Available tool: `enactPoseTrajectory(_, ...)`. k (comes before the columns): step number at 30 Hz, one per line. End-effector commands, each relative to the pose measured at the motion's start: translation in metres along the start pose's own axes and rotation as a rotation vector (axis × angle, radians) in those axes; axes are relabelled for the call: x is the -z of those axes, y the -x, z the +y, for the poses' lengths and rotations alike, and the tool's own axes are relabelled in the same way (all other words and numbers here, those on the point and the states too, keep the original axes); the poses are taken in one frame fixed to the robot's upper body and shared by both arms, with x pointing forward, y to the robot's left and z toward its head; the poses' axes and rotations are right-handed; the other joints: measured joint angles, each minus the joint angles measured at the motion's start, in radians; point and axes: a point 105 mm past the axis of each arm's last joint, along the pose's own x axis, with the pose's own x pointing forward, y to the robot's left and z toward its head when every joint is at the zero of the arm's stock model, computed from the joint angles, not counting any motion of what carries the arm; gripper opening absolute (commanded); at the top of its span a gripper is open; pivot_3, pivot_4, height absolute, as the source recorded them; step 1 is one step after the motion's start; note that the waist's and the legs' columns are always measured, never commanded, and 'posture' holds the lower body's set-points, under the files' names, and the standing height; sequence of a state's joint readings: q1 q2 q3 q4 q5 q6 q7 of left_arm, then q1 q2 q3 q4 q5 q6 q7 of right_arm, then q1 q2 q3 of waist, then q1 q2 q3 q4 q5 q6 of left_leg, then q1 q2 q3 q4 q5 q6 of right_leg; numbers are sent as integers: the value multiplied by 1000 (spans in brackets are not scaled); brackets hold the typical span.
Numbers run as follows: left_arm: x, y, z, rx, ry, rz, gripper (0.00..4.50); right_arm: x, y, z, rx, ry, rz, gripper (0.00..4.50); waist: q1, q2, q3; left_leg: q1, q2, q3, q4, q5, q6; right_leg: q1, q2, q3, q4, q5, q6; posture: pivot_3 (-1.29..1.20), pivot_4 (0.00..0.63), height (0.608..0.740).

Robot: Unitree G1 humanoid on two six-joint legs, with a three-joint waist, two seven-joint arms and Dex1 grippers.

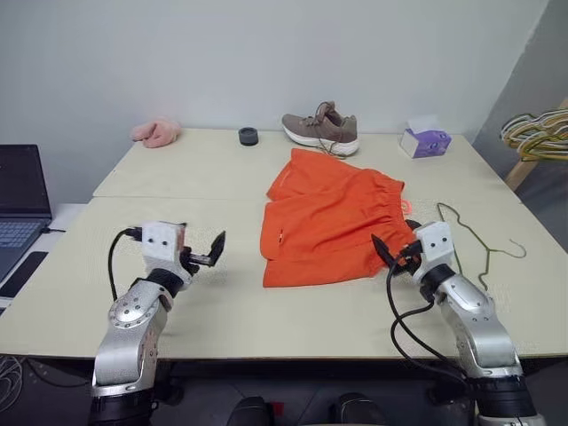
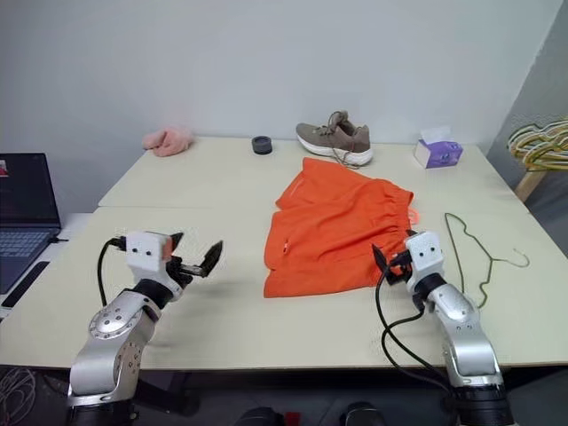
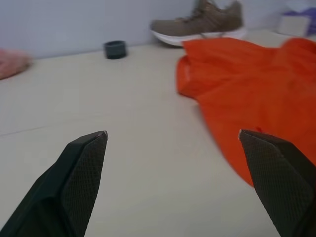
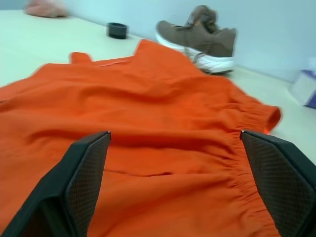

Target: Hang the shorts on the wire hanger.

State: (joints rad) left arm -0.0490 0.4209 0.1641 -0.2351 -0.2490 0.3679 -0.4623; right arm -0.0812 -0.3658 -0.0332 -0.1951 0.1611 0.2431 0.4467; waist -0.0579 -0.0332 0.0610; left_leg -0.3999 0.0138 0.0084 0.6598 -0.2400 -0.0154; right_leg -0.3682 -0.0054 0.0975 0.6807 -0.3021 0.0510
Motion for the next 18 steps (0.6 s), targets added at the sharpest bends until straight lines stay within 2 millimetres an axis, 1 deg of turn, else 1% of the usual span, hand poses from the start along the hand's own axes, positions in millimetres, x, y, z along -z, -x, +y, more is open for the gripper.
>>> enactPoseTrajectory(1,-4,-6,-22,184,-52,13,4500,-19,4,19,-143,0,-45,4468,-4,0,0,0,0,0,0,0,0,0,0,0,0,0,0,-77,29,740)
enactPoseTrajectory(2,-2,-7,-26,228,-60,32,4500,-21,6,25,-192,-1,-38,4468,-8,1,0,0,0,0,0,0,0,0,0,0,0,0,0,-85,30,740)
enactPoseTrajectory(3,2,-11,-36,344,-96,70,4500,-24,14,41,-329,14,-15,4468,-11,1,1,0,0,0,0,0,0,0,0,0,0,0,-1,-93,30,740)
enactPoseTrajectory(4,5,-13,-43,423,-120,100,4500,-26,20,53,-427,22,6,4468,-13,2,2,0,1,0,0,0,0,0,0,0,0,-1,-1,-93,30,740)
enactPoseTrajectory(6,11,-17,-49,530,-186,145,4500,-28,29,66,-550,38,44,4468,-19,4,3,0,0,0,0,0,0,-1,0,0,0,-4,1,-103,33,740)
enactPoseTrajectory(9,20,-28,-50,625,-286,201,4500,-28,36,73,-630,66,84,4468,-27,4,3,0,0,-1,0,0,0,0,1,-1,-1,-4,1,-115,36,740)
enactPoseTrajectory(12,28,-38,-50,672,-347,238,4500,-30,40,77,-662,75,98,4468,-32,3,4,0,0,0,0,0,0,0,1,0,-1,-3,3,-127,38,740)
enactPoseTrajectory(15,35,-49,-54,707,-361,265,4500,-31,42,79,-666,79,100,4468,-35,3,4,-1,0,0,0,0,0,-1,1,0,-1,-3,3,-136,39,740)
enactPoseTrajectory(18,45,-57,-64,763,-382,299,4500,-33,45,82,-667,85,100,4468,-39,3,5,-2,0,-1,-1,0,0,-1,1,0,-1,-3,4,-164,45,740)
